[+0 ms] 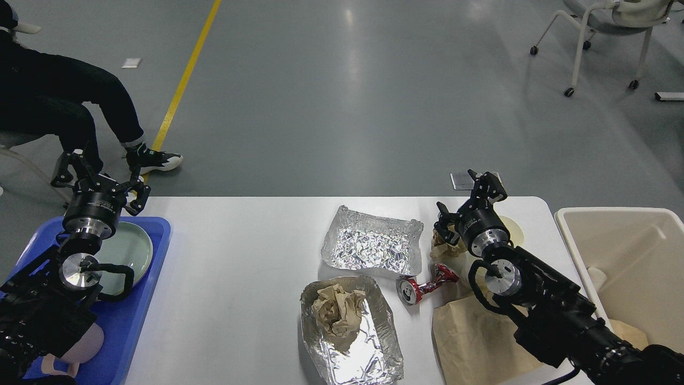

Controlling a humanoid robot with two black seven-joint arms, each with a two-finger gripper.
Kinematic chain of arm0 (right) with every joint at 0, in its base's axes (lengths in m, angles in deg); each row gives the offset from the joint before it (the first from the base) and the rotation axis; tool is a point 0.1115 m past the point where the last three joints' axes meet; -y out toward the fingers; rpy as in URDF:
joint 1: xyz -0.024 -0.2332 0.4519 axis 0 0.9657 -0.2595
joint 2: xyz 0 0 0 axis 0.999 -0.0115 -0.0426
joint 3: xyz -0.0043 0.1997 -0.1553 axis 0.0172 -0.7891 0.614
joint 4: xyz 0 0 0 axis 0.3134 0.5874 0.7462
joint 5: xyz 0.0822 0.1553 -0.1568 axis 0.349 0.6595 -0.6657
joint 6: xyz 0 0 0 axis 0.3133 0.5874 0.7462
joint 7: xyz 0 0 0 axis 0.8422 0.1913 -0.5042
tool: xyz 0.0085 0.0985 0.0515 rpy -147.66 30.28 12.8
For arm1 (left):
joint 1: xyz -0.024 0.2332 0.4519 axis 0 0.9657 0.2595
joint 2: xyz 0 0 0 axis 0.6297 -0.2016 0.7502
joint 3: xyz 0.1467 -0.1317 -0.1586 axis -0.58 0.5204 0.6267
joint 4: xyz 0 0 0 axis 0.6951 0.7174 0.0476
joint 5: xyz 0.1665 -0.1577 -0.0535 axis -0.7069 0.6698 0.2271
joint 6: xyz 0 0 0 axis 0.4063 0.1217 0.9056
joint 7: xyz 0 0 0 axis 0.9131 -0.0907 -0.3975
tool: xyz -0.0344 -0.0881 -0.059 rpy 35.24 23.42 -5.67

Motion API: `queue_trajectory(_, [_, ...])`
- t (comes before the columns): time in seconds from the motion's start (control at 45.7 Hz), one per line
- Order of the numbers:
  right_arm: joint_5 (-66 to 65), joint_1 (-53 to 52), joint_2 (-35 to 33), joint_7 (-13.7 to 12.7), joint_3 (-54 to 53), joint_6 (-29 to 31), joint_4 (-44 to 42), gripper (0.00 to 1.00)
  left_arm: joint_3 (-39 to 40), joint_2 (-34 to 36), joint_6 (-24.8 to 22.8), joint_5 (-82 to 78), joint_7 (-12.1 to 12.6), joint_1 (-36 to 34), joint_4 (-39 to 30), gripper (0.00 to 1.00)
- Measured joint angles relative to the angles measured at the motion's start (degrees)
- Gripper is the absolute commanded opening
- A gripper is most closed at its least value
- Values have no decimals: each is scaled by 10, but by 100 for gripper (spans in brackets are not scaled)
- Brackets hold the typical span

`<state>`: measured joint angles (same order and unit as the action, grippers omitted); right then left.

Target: Tidy desktop

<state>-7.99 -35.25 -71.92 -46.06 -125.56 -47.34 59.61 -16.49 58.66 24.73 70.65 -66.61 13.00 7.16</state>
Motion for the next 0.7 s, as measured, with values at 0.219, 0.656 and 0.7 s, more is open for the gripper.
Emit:
queue_trajectory(0.219, [0, -5, -3, -6, -3, 0, 4, 100, 0, 0, 0, 0, 0, 0, 0, 97])
queue_trajectory(0.656, [1, -18, -28, -6, -9, -3, 2, 100, 0, 0, 0, 0, 0, 0, 0, 96])
queue_trajectory(0.7, [1, -19, -29, -6, -9, -2, 2, 100, 0, 0, 0, 0, 0, 0, 0, 97])
